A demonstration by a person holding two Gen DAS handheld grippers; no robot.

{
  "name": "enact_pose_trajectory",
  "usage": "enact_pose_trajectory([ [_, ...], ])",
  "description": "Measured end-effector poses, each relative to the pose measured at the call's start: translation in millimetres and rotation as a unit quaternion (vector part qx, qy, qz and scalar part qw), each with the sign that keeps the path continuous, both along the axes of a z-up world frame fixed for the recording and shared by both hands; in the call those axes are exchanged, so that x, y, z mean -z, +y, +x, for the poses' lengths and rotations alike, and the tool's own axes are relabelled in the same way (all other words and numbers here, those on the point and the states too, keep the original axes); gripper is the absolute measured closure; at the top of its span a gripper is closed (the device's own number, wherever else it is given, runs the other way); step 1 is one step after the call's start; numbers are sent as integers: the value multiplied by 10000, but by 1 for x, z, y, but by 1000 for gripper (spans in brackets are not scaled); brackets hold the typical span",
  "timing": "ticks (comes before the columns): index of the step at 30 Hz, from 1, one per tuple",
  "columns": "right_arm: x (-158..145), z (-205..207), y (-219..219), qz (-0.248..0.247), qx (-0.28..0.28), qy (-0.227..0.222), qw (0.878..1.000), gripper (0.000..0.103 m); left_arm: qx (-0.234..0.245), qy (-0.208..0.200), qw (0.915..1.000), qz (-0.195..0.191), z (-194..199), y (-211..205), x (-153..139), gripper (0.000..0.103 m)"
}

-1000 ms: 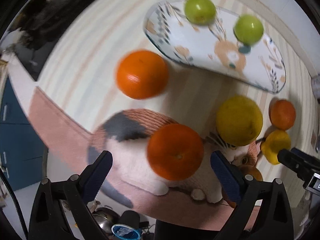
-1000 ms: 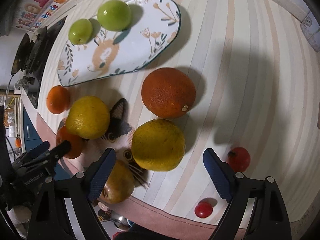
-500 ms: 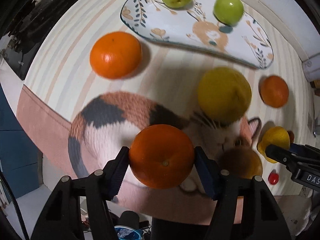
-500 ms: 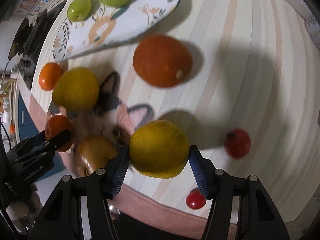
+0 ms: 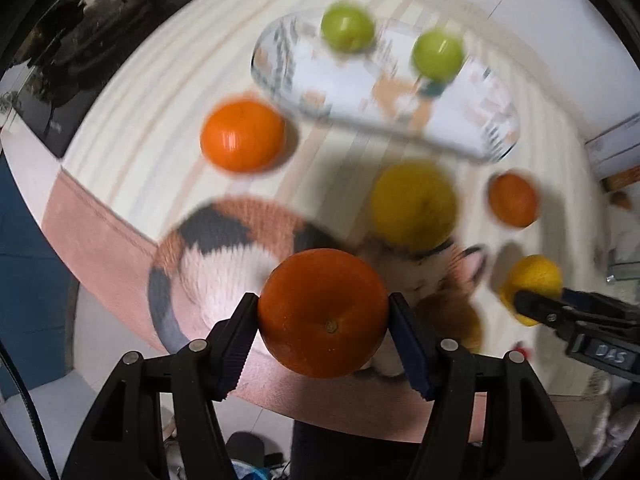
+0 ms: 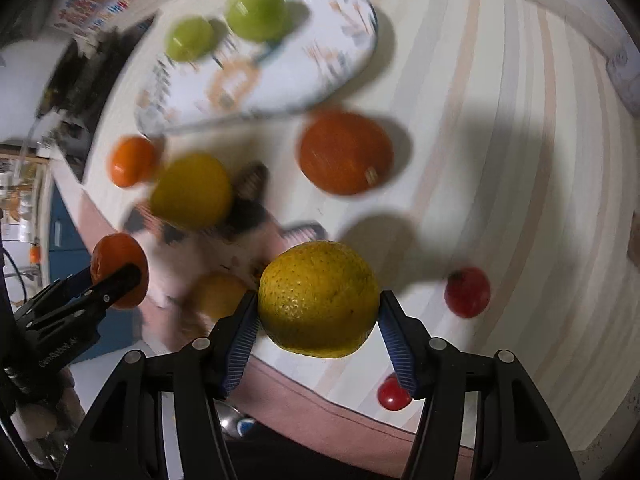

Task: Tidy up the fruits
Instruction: 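Lower the yellow citrus and tangerine onto the plate and open both tools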

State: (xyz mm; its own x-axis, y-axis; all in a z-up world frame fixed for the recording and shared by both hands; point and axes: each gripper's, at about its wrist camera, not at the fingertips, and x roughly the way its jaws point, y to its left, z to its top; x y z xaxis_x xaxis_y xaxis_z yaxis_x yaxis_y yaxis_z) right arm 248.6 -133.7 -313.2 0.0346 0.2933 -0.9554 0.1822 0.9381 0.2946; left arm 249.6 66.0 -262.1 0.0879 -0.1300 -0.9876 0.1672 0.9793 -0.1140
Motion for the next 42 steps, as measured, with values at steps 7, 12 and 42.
enact_pose_trajectory([
  [7, -47, 70, -6, -77, -12, -650, 9979, 41, 184, -589, 9981, -86, 89, -2, -61, 41],
  [12, -33, 133, -11, -350, 13, -571, 9978, 41, 301, -560, 9976, 276, 142, 3, -38, 41],
  [42, 19, 207, -22, -684, -211, -60, 9974, 19, 221, 356, 9977, 534, 216, -11, 44, 23],
])
